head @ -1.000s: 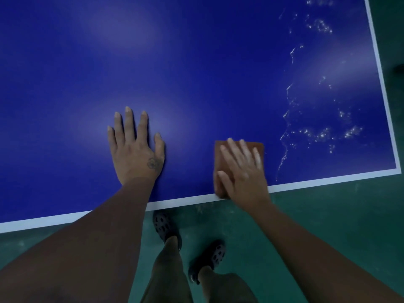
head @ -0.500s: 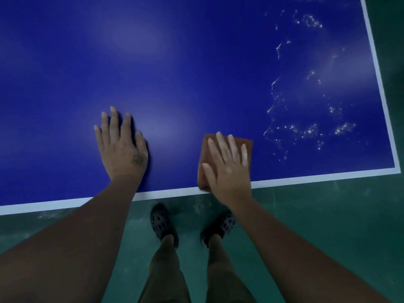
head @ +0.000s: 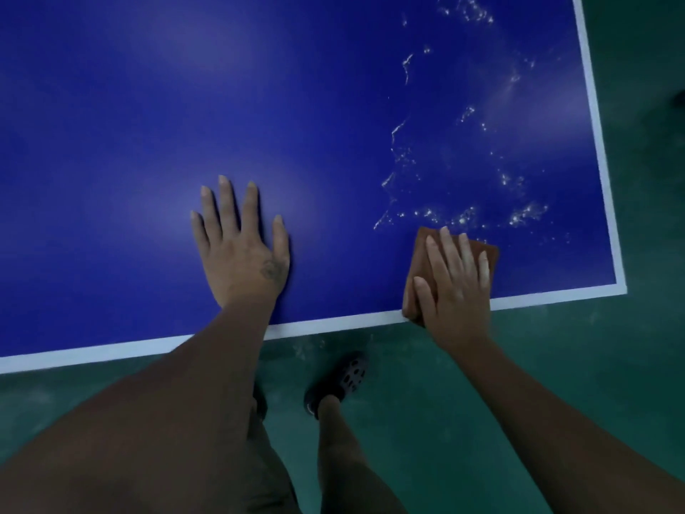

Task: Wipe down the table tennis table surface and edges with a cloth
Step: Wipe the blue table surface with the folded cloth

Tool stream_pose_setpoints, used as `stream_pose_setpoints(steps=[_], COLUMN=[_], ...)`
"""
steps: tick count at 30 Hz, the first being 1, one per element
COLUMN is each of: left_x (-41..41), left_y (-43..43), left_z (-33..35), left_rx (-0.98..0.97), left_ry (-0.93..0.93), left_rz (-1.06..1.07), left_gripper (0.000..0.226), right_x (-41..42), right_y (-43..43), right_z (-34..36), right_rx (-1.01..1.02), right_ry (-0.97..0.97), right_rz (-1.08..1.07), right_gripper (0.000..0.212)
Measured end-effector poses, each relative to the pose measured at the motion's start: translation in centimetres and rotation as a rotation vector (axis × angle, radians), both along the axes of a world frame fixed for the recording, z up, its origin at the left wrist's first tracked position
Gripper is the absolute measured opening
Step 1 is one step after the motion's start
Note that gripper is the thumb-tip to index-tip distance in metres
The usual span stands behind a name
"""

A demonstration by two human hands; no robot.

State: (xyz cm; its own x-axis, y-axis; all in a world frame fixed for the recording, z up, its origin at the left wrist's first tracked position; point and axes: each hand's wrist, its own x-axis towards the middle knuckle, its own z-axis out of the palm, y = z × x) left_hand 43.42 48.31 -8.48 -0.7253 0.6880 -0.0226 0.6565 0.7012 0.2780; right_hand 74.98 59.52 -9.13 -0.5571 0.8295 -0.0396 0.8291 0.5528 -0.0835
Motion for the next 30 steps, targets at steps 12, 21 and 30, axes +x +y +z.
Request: stream_pose_setpoints(steps=[12, 21, 30], left_x=[0.2, 0.3, 0.3], left_y=[0.5, 0.6, 0.6], left_z=[0.0, 0.2, -0.6], left_rx=[0.036, 0.050, 0.079], left_ry=[0.011, -0.008, 0.034], left_rz=[0.042, 0.054, 0.051], left_gripper=[0.056, 0.065, 0.065], right_x=[-12.7, -4.8, -9.3], right_y=[-4.2, 5.4, 3.7], right_z=[-0.5, -0.3, 1.0], right_rx=[-0.081, -0.083, -0.098], right_ry=[0.099, 0.026, -0.005], right_rz=[0.243, 0.135, 0.012], right_gripper=[0.067, 0.067, 0.067])
